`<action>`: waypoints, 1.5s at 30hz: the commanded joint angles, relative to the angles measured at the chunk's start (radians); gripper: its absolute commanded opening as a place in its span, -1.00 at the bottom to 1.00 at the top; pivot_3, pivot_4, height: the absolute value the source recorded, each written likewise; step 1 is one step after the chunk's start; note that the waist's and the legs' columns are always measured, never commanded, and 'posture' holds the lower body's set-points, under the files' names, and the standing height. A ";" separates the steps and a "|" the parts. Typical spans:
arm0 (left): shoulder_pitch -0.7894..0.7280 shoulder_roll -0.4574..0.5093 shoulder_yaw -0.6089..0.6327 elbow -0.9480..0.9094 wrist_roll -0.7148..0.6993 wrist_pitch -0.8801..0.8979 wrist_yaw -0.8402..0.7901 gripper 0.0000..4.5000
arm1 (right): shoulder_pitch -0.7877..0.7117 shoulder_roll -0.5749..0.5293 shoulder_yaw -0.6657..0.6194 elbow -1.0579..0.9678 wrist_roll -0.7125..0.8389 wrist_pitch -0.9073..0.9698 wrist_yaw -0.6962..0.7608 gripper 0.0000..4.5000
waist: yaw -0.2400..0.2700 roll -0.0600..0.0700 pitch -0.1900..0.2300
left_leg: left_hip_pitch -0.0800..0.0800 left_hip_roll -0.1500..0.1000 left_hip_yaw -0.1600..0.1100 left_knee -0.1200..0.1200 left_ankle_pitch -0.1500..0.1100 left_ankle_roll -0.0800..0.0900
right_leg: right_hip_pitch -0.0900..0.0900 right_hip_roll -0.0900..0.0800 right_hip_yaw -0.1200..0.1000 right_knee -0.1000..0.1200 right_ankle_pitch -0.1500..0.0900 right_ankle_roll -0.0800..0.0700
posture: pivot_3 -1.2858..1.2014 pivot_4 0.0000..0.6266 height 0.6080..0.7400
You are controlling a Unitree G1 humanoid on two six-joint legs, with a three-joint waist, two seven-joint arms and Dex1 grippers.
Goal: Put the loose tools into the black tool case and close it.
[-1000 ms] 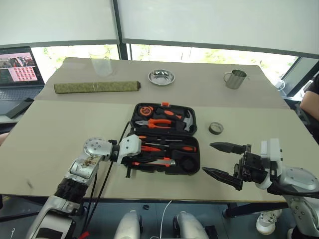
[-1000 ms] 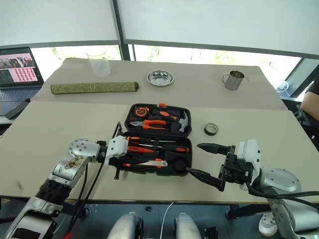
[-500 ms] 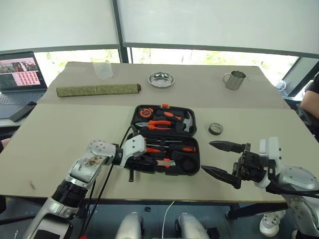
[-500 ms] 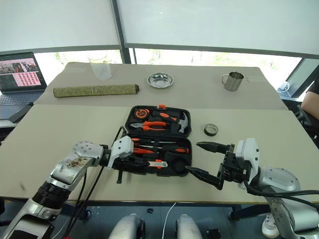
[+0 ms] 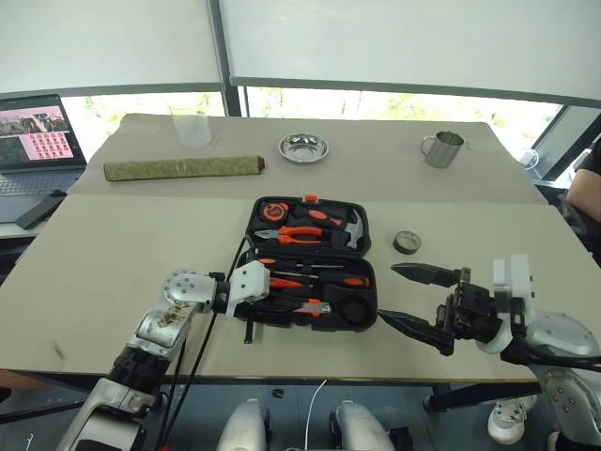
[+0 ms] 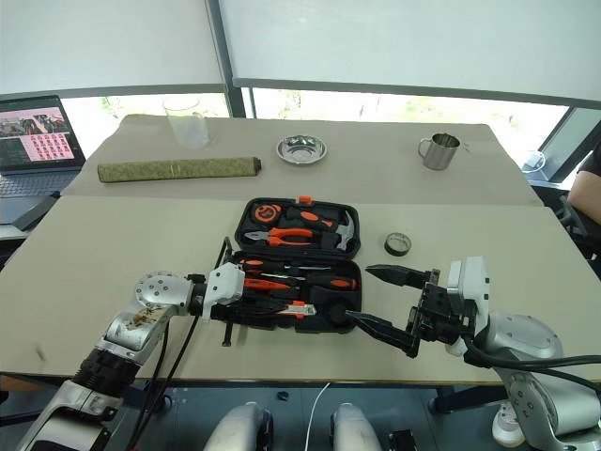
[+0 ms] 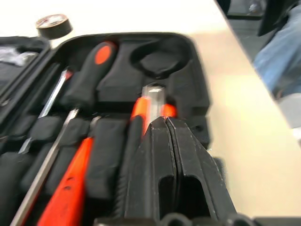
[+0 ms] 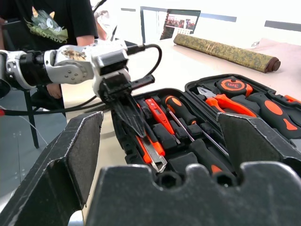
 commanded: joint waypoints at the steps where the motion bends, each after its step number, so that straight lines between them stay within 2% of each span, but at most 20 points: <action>1: 0.011 -0.005 -0.021 0.007 0.028 0.030 0.030 -0.97 | 0.015 -0.001 -0.012 -0.039 0.018 0.001 -0.002 1.00 | 0.002 0.000 0.000 | 0.000 0.000 0.000 0.000 0.000 0.000 | 0.000 0.000 0.000 0.000 0.000 0.000 | 0.03 -0.52 1.00; 5: 0.020 -0.008 -0.039 0.019 0.048 0.064 0.049 -0.97 | 0.019 -0.002 -0.010 -0.042 0.022 0.002 -0.004 1.00 | 0.002 0.000 0.000 | 0.001 0.000 0.000 0.000 0.000 0.000 | 0.001 0.000 0.000 0.000 0.000 0.000 | 0.03 -0.52 1.00; 11: 0.038 -0.005 -0.057 -0.010 0.037 0.363 0.117 -0.97 | 0.026 -0.006 -0.015 -0.044 0.030 0.006 -0.002 1.00 | 0.000 0.000 0.000 | 0.003 0.000 0.000 0.000 0.000 0.000 | 0.003 0.000 0.000 0.000 -0.001 0.001 | 0.03 -0.52 1.00; 14: 0.045 0.001 -0.084 0.005 0.068 0.401 0.133 -0.97 | 0.025 -0.006 -0.015 -0.046 0.033 0.008 -0.003 1.00 | -0.001 0.003 -0.002 | 0.004 0.000 0.000 -0.001 0.000 0.000 | 0.003 0.000 0.000 0.000 -0.001 0.001 | 0.03 -0.52 1.00; 17: 0.068 0.024 -0.114 -0.011 0.082 0.371 0.105 -0.97 | 0.025 -0.005 -0.015 -0.047 0.035 0.009 -0.005 1.00 | -0.002 0.003 -0.003 | 0.006 0.000 0.000 -0.001 0.000 0.000 | 0.005 0.000 0.001 0.000 -0.002 -0.001 | 0.03 -0.52 1.00; 18: 0.076 0.030 -0.117 -0.017 0.080 0.350 0.095 -0.97 | 0.027 -0.005 -0.016 -0.047 0.035 0.009 -0.004 1.00 | -0.002 0.002 -0.003 | 0.006 0.000 0.000 -0.001 0.000 0.000 | 0.005 0.000 0.001 0.000 -0.005 -0.005 | 0.03 -0.52 1.00; 21: 0.094 0.031 -0.092 -0.034 0.051 0.282 0.081 -0.97 | 0.032 -0.006 -0.020 -0.044 0.033 0.006 -0.001 1.00 | -0.004 0.001 -0.005 | 0.007 0.000 0.000 -0.004 0.000 0.000 | 0.005 0.000 0.001 0.000 -0.007 -0.007 | 0.03 -0.52 1.00; 26: 0.119 0.040 -0.008 -0.027 -0.009 0.071 0.030 -0.97 | 0.033 -0.008 -0.029 -0.028 0.025 -0.002 0.007 1.00 | -0.018 0.000 -0.005 | 0.010 0.000 0.001 -0.011 0.000 0.000 | 0.004 0.000 0.002 0.000 -0.007 -0.006 | 0.03 -0.52 1.00; 30: 0.138 0.085 -0.013 0.001 0.005 0.006 -0.035 -0.97 | 0.031 -0.006 -0.027 -0.017 0.018 -0.007 0.013 1.00 | -0.029 0.000 -0.005 | 0.011 0.001 0.001 -0.016 0.000 0.000 | 0.003 0.000 0.002 0.000 -0.008 -0.006 | 0.03 -0.52 1.00; 37: 0.112 0.083 -0.036 0.033 0.025 0.042 -0.018 -0.97 | 0.010 -0.004 -0.011 0.011 0.007 -0.011 0.026 1.00 | -0.037 0.000 -0.005 | 0.012 0.001 0.001 -0.017 -0.003 0.002 | 0.004 0.001 0.002 0.000 -0.011 -0.006 | 0.03 -0.52 1.00; 42: 0.087 0.060 0.014 0.024 -0.048 0.074 -0.021 -0.97 | -0.015 -0.009 -0.015 0.049 -0.002 -0.019 0.044 1.00 | -0.031 0.000 -0.005 | 0.013 0.000 0.001 -0.016 -0.003 0.002 | 0.004 0.001 0.002 0.000 -0.011 -0.006 | 0.03 -0.52 1.00; 45: 0.100 0.045 0.157 -0.048 -0.195 0.116 0.007 -0.67 | 0.002 0.003 -0.060 0.072 -0.003 -0.037 0.039 1.00 | -0.029 -0.001 -0.003 | 0.012 0.001 0.001 -0.016 -0.003 0.002 | 0.003 0.001 0.002 0.000 -0.011 -0.006 | 0.03 -0.52 1.00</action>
